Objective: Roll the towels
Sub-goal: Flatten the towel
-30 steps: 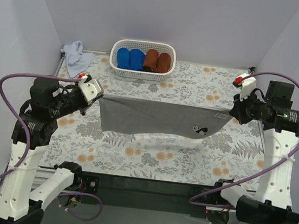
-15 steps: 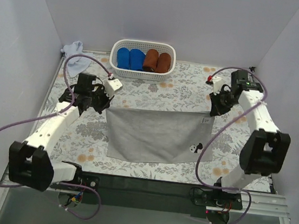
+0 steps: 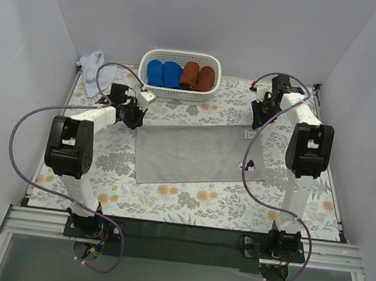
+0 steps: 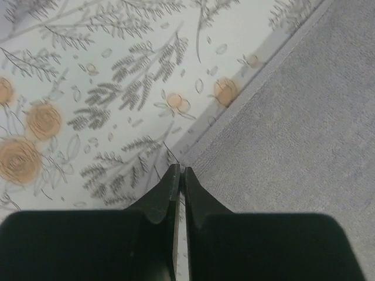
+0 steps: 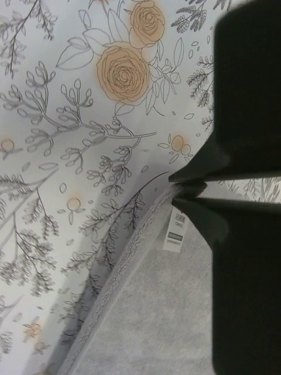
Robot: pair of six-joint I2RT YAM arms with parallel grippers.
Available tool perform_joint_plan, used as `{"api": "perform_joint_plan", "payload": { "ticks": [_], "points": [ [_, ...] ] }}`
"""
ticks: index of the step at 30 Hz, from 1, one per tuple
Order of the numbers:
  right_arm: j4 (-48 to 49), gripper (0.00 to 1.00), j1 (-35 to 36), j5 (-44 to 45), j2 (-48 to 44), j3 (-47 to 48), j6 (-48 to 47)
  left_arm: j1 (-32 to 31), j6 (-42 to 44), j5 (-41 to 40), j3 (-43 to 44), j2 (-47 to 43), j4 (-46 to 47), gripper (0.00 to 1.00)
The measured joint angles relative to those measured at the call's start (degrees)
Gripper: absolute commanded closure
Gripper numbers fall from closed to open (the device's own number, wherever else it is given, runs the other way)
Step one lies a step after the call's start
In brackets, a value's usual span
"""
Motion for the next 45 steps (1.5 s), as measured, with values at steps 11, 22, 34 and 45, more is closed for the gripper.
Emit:
{"api": "perform_joint_plan", "payload": {
  "ticks": [11,22,34,45],
  "points": [
    [0.5,0.46,-2.4,4.6,-5.9,-3.9,0.7,1.0,1.4,3.2,10.4,0.6,-7.1,0.6],
    [-4.5,0.76,-1.4,3.8,-33.2,-33.6,-7.8,0.5,14.2,15.3,-0.4,-20.8,-30.4,0.7],
    [-1.9,0.91,-0.4,3.8,-28.0,-41.1,-5.7,-5.7,13.0,10.5,-10.9,-21.1,-31.3,0.76],
    [2.1,0.92,1.4,5.8,-26.4,-45.4,-4.4,-10.2,12.2,5.0,-14.2,-18.5,-27.8,0.76]
  ]
}}
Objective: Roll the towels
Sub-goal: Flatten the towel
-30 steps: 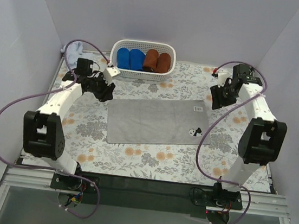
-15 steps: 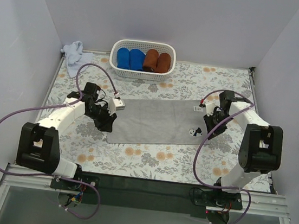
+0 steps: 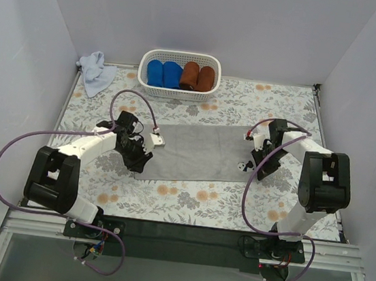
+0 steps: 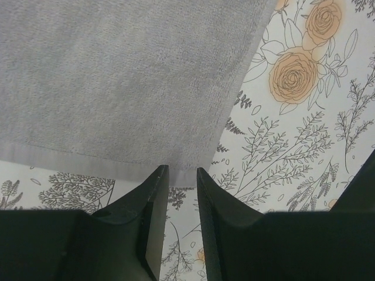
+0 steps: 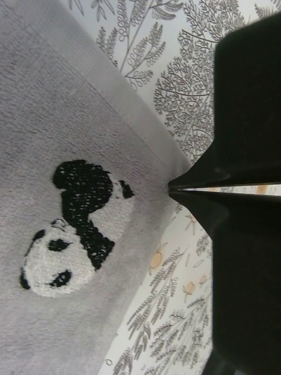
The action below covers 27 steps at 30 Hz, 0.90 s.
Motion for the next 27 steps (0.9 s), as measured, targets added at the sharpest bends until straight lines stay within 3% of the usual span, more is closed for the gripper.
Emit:
{"api": "perform_joint_plan", "payload": {
  "ticks": [14,27],
  "points": [
    [2.0,0.98,0.6,1.6,-1.0,-1.5,0.6,-0.8,2.2,-6.3,-3.6,2.4,4.0,0.84],
    [1.3,0.99,5.2,6.5,-5.2,-5.9,-0.2,2.3,12.9,-6.3,-4.3,0.2,0.8,0.82]
  ]
}}
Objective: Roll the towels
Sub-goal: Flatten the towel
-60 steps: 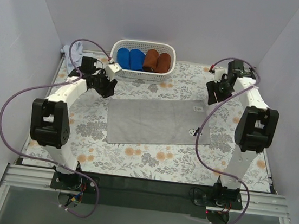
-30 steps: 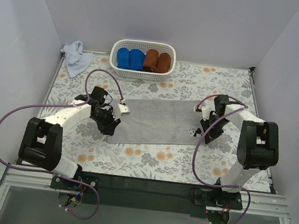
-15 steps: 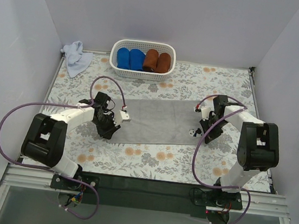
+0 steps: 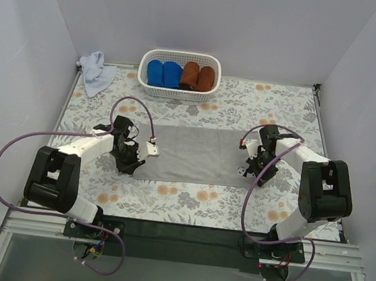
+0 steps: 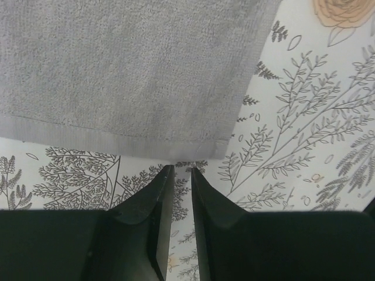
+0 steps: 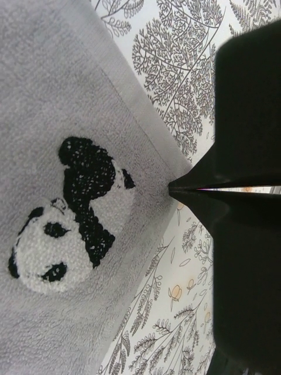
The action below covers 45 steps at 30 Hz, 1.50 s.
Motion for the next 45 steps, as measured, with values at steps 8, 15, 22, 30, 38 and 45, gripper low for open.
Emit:
{"api": "perform_joint_plan", "payload": {
  "ticks": [8,15,22,30,38,45],
  "points": [
    [-1.9,0.99,1.4,0.0,1.0,0.8,0.3,0.1,0.2,5.9,6.7,-0.3,-8.2,0.78],
    [-2.7,0.99,1.4,-0.5,1.3,0.9,0.5,-4.9,-2.4,7.8,6.6,-2.0,-7.8,0.79],
    [-2.8,0.99,1.4,-0.5,1.5,1.0,0.7,-7.0,-4.6,3.5,1.2,0.4,-2.8,0.79],
    [-3.3,0.99,1.4,-0.4,2.1,1.4,0.7,-7.4,-4.0,-0.1,-2.8,-2.1,1.8,0.8],
    [-4.2,0.99,1.4,-0.4,3.1,2.3,0.8,-7.4,-2.4,1.6,-2.4,-4.1,-2.1,0.79],
    [-4.3,0.99,1.4,-0.4,3.2,2.4,0.8,-7.4,-3.8,4.4,1.4,-3.9,-2.2,0.78]
  ]
}}
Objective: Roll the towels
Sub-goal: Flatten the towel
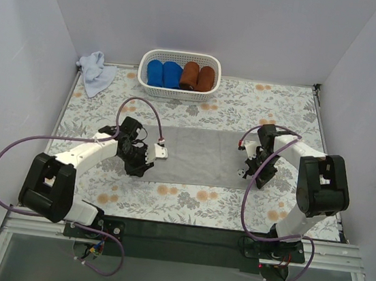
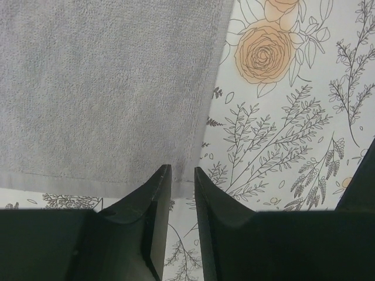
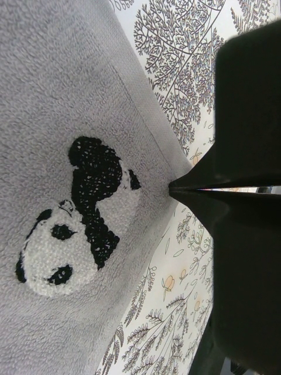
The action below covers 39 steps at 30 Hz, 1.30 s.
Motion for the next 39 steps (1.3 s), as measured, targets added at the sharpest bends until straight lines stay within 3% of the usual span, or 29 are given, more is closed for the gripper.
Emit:
{"api": "perform_joint_plan", "payload": {
  "ticks": [8,19,30,39],
  "points": [
    [-0.2,0.99,0.0,0.1,0.2,0.2,0.0,0.0,0.1,-1.5,-3.0,3.5,3.7,0.79],
    [0.6,0.99,2.1,2.7,-2.0,-2.2,-0.5,2.7,9.8,-4.0,-9.6,-4.6,5.3,0.81],
    [-0.2,0.98,4.9,2.9,-3.9,-4.4,-0.6,5.7,13.7,-2.4,-5.1,0.4,-0.2,0.8],
    [-3.3,0.73,4.8,-1.9,-2.9,-2.3,-0.3,6.4,12.5,0.8,0.6,3.7,-8.7,0.68]
  ]
}}
